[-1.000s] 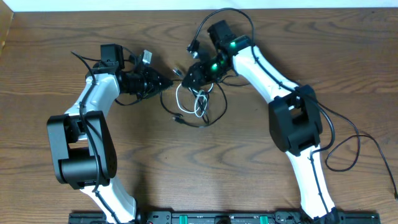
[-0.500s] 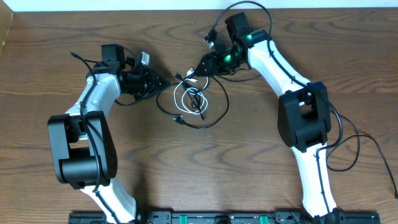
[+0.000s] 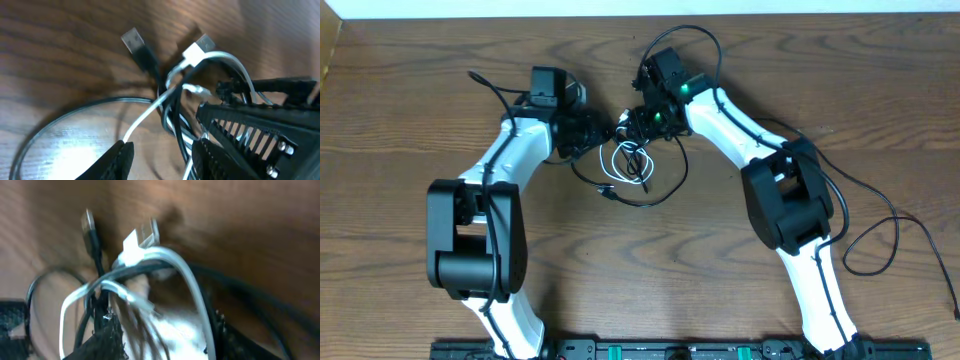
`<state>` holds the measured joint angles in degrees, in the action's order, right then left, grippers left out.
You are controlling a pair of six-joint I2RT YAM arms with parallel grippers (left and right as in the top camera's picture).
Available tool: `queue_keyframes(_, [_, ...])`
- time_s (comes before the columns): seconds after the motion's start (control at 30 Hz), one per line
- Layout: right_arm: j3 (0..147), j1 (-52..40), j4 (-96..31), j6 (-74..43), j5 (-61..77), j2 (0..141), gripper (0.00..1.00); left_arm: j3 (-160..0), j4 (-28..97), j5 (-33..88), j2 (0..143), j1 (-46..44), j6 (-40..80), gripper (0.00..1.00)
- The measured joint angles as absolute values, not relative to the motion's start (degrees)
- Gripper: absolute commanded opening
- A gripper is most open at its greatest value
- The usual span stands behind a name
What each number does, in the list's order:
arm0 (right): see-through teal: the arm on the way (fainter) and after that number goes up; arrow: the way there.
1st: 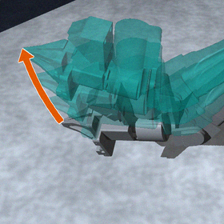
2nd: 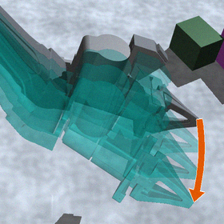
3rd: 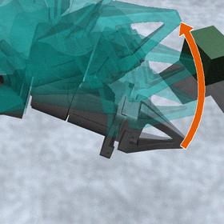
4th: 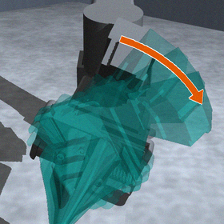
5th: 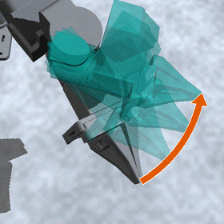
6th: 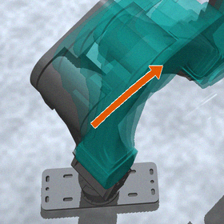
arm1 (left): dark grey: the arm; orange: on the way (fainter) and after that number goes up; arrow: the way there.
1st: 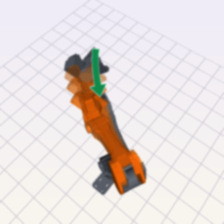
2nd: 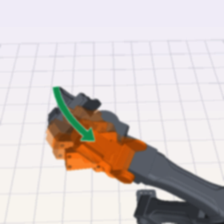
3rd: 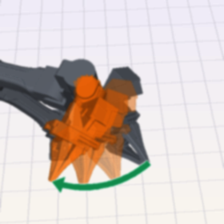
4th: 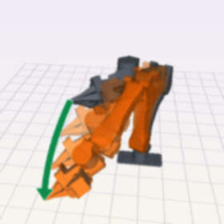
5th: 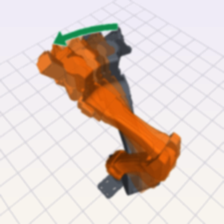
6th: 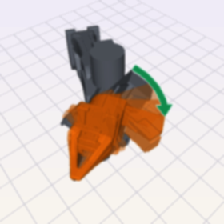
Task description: Untangle cables
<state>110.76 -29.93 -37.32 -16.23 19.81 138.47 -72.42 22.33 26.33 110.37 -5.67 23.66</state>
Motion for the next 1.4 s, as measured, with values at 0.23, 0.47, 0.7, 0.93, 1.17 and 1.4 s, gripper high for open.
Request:
queue_keyframes(0.23, [107.44, -31.00, -31.33, -17.52, 18.06, 137.40, 0.53, -72.42, 18.24, 18.31, 111.85, -8.80, 30.02, 0.45])
queue_keyframes(0.47, [107.37, -31.16, -31.18, -17.50, 17.58, 137.34, 0.53, -72.86, 16.27, 16.95, 116.22, -9.06, 34.13, 0.13])
queue_keyframes(0.7, [106.69, -30.96, -29.26, -14.63, 21.78, 137.32, 0.55, -73.12, 16.19, 17.61, 116.75, -9.13, 34.72, 0.07])
queue_keyframes(0.93, [106.10, -29.74, -30.15, -14.63, 29.98, 137.34, 0.58, -73.12, 16.47, 21.15, 116.92, -7.64, 32.18, 0.07])
queue_keyframes(1.17, [106.13, -31.48, -30.74, -14.61, 24.95, 137.08, 0.59, -73.12, 18.09, 23.53, 117.05, -5.74, 31.24, 0.07])
queue_keyframes(1.4, [106.34, -34.39, -28.12, -14.61, 17.26, 137.16, 0.60, -73.12, 18.65, 24.05, 117.27, -4.45, 31.22, 0.07])
